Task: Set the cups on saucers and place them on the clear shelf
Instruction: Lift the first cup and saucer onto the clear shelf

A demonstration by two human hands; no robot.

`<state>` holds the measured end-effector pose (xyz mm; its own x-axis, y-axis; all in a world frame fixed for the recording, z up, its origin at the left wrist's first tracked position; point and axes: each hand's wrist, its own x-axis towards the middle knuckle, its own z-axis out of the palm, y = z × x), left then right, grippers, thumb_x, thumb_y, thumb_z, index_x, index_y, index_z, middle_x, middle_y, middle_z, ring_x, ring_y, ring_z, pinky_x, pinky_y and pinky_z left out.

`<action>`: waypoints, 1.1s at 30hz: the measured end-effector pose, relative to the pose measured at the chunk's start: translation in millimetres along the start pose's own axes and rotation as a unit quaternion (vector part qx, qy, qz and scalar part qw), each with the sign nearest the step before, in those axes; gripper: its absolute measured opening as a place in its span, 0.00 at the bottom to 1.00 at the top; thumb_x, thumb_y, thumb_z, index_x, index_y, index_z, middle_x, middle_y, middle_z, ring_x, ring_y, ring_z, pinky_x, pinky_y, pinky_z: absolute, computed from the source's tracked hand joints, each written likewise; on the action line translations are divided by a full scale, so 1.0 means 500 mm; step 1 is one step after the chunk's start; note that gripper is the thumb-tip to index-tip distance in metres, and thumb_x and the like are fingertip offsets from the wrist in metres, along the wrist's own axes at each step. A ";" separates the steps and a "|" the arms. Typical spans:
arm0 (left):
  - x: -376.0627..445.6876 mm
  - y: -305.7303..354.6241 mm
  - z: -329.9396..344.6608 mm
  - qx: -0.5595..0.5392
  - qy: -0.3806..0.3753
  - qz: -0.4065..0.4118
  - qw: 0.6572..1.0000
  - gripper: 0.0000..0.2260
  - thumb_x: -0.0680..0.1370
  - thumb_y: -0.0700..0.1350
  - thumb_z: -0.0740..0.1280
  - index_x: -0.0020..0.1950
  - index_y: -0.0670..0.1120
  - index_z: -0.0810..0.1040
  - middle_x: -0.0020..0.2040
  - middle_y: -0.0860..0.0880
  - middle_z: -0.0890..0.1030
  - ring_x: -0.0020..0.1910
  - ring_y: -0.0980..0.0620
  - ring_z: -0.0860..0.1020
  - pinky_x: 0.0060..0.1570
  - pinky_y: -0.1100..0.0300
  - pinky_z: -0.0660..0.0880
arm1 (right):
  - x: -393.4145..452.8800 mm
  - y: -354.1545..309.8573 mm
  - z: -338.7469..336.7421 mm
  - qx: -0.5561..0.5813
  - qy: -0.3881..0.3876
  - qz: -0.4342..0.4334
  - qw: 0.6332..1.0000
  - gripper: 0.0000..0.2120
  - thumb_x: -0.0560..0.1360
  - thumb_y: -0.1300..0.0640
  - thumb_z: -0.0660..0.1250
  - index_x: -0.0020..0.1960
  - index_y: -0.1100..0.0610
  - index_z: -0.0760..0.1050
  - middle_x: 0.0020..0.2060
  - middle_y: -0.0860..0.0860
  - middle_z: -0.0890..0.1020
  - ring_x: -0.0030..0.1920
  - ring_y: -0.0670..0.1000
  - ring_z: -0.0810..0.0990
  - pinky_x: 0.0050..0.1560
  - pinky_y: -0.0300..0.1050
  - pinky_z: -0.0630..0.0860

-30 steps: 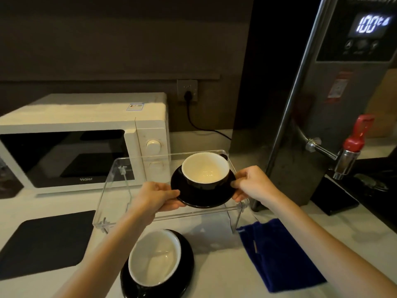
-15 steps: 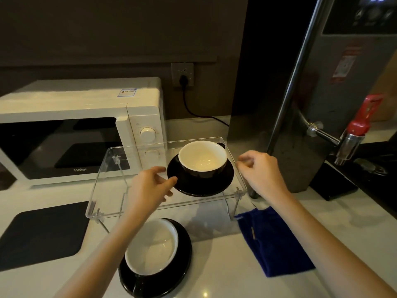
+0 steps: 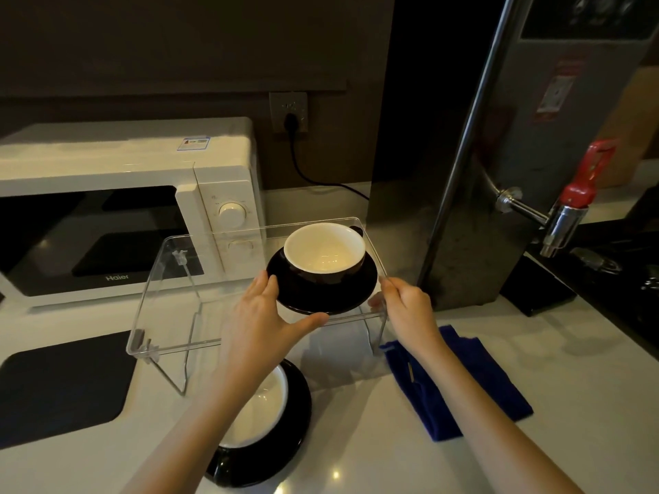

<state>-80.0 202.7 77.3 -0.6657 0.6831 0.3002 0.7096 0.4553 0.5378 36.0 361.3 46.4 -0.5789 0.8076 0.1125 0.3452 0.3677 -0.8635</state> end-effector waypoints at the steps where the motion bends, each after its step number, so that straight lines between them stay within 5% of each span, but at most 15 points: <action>1: 0.002 -0.001 0.000 0.001 0.002 0.002 1.000 0.39 0.64 0.64 0.68 0.71 0.49 0.64 0.69 0.51 0.71 0.63 0.50 0.73 0.58 0.57 0.72 | -0.001 0.001 0.001 -0.002 0.001 -0.001 1.000 0.17 0.80 0.54 0.53 0.46 0.61 0.77 0.39 0.61 0.84 0.40 0.55 0.82 0.48 0.49 0.78; 9: 0.042 -0.013 0.022 0.040 -0.005 -0.004 0.999 0.34 0.64 0.67 0.65 0.63 0.47 0.70 0.60 0.51 0.75 0.52 0.52 0.75 0.35 0.66 0.65 | -0.004 0.003 0.000 -0.008 0.002 -0.019 1.000 0.17 0.80 0.55 0.53 0.47 0.62 0.77 0.40 0.56 0.84 0.41 0.53 0.81 0.48 0.47 0.78; 16: 0.080 -0.022 0.038 0.025 -0.013 -0.013 1.000 0.36 0.64 0.67 0.65 0.65 0.46 0.68 0.62 0.48 0.74 0.57 0.49 0.75 0.47 0.58 0.74 | -0.007 0.000 -0.004 -0.007 -0.001 -0.021 1.000 0.15 0.80 0.57 0.52 0.50 0.61 0.76 0.42 0.56 0.83 0.43 0.54 0.81 0.51 0.53 0.79; 23: 0.087 -0.025 0.037 0.049 -0.020 -0.013 0.998 0.37 0.65 0.68 0.65 0.65 0.45 0.68 0.62 0.47 0.74 0.57 0.49 0.75 0.46 0.59 0.74 | -0.008 -0.004 -0.007 -0.008 -0.005 -0.023 1.000 0.15 0.80 0.57 0.52 0.53 0.62 0.75 0.43 0.57 0.83 0.43 0.54 0.81 0.51 0.50 0.79; 28: 0.085 -0.024 0.038 0.060 -0.018 -0.010 0.998 0.37 0.65 0.69 0.63 0.65 0.46 0.67 0.63 0.47 0.73 0.57 0.49 0.75 0.47 0.57 0.75 | -0.008 -0.005 -0.009 -0.005 -0.020 -0.017 1.000 0.14 0.80 0.56 0.52 0.49 0.60 0.76 0.42 0.57 0.83 0.42 0.60 0.81 0.48 0.57 0.80; 30: 0.086 -0.028 0.036 0.062 -0.031 -0.006 0.998 0.38 0.65 0.68 0.63 0.67 0.46 0.66 0.65 0.47 0.72 0.61 0.48 0.73 0.52 0.55 0.75 | -0.006 -0.004 -0.017 -0.007 -0.043 -0.007 0.999 0.15 0.80 0.55 0.53 0.48 0.60 0.76 0.41 0.57 0.83 0.43 0.63 0.81 0.49 0.58 0.79; 33: 0.080 -0.029 0.023 0.040 -0.065 0.001 0.997 0.38 0.68 0.65 0.62 0.72 0.47 0.59 0.73 0.46 0.64 0.71 0.47 0.64 0.66 0.50 0.67 | -0.005 -0.020 -0.042 -0.044 -0.096 -0.001 0.994 0.16 0.79 0.53 0.55 0.60 0.58 0.73 0.44 0.59 0.82 0.46 0.60 0.81 0.50 0.53 0.77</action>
<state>-114.2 229.7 72.4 -0.6327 0.7496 0.1946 0.7304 0.4942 0.4715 49.5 365.5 65.0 -0.7073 0.7068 0.0119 0.4013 0.4153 -0.8164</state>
